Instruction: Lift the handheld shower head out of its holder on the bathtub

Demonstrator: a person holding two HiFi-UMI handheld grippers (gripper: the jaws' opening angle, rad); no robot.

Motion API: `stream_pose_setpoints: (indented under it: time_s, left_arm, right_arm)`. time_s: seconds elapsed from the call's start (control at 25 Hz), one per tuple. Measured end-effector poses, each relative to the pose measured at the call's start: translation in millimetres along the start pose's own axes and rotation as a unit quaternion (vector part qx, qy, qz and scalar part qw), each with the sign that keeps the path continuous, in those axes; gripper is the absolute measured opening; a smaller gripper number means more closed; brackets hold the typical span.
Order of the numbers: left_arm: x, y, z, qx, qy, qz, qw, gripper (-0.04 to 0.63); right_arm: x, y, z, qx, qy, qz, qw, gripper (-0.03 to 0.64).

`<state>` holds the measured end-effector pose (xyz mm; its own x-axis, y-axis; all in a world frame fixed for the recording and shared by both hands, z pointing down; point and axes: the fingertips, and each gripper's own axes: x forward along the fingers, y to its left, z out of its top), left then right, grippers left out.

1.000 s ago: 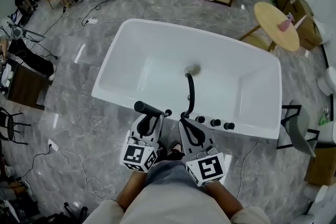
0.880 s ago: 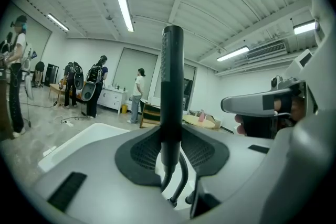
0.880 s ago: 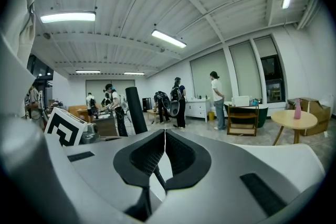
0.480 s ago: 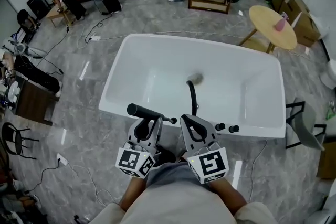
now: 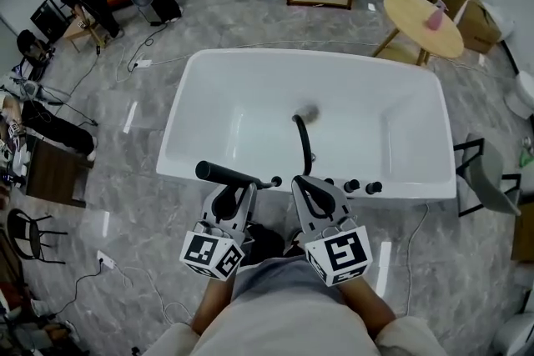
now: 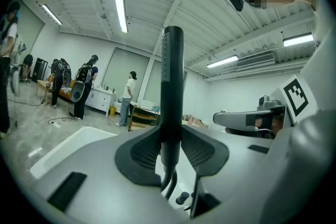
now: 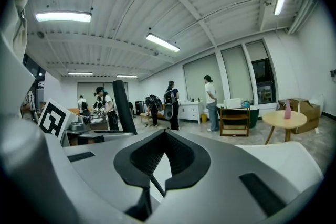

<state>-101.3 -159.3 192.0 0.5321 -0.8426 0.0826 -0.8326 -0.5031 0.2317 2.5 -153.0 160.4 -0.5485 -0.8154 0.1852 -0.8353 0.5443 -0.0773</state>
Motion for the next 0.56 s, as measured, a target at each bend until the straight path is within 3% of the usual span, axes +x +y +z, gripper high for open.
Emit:
stream_pose_setpoints:
  time_s: [0.56]
  left_arm:
    - [1,-11,-9,0.002,0.02,-0.009,0.9998,0.115]
  right_arm:
    - [-19,-11,-12,0.022,0.006,-0.021,1.0,0.018]
